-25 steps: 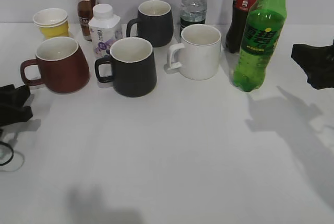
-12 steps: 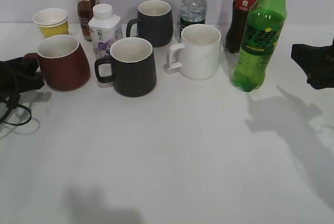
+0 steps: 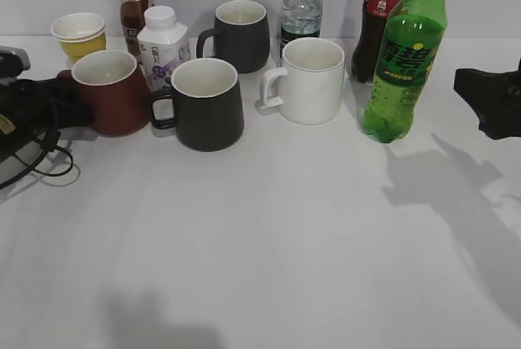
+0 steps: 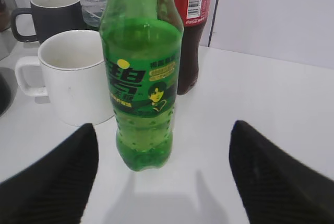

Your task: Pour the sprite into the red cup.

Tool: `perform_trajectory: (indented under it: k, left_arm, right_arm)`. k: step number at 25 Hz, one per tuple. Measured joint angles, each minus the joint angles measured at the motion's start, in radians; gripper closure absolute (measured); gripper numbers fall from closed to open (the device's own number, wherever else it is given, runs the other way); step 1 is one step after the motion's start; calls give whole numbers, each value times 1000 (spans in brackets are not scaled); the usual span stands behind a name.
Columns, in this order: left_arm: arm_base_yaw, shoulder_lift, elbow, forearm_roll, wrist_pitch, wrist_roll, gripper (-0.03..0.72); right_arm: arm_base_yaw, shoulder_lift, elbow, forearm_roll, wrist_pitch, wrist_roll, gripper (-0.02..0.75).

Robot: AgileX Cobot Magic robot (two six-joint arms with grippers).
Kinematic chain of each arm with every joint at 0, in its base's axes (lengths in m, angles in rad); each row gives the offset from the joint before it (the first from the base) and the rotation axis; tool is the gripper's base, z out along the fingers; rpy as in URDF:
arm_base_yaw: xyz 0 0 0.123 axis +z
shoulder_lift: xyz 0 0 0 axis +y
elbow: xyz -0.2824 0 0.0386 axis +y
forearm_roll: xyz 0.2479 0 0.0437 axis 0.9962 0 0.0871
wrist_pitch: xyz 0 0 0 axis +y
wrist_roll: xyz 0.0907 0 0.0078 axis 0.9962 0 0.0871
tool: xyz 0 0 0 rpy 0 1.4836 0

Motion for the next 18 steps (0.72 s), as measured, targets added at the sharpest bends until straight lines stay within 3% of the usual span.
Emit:
perform_trajectory:
  k: [2,8,14,18]
  left_arm:
    - [0,2,-11,3,6,1,620]
    - [0,-4,-5,13,8,6,620]
    - [0,-180,182,16,44,19,620]
    - [-1,-353,310,15,39,18,620]
  right_arm:
    - [0,0,0,-2,0,0,153]
    - [0,0,-3,-77,-2,0,153]
    - [0,54,-25,-115,-45,38,153]
    - [0,170,-30,-165,-173,94,153]
